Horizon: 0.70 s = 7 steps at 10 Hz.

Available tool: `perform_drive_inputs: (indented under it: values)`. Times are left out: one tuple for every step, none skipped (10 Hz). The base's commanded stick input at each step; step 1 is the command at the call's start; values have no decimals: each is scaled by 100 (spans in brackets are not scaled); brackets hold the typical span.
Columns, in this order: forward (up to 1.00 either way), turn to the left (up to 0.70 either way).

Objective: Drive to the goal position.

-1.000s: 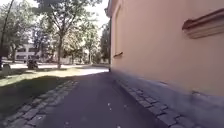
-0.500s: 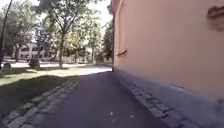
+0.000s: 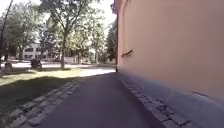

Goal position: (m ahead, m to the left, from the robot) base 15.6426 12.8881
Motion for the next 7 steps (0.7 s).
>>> perform_drive_inputs:
  values:
    - [70,0]
    - [70,0]
    - [70,0]
    - [70,0]
    - [70,0]
    - [70,0]
    - [70,0]
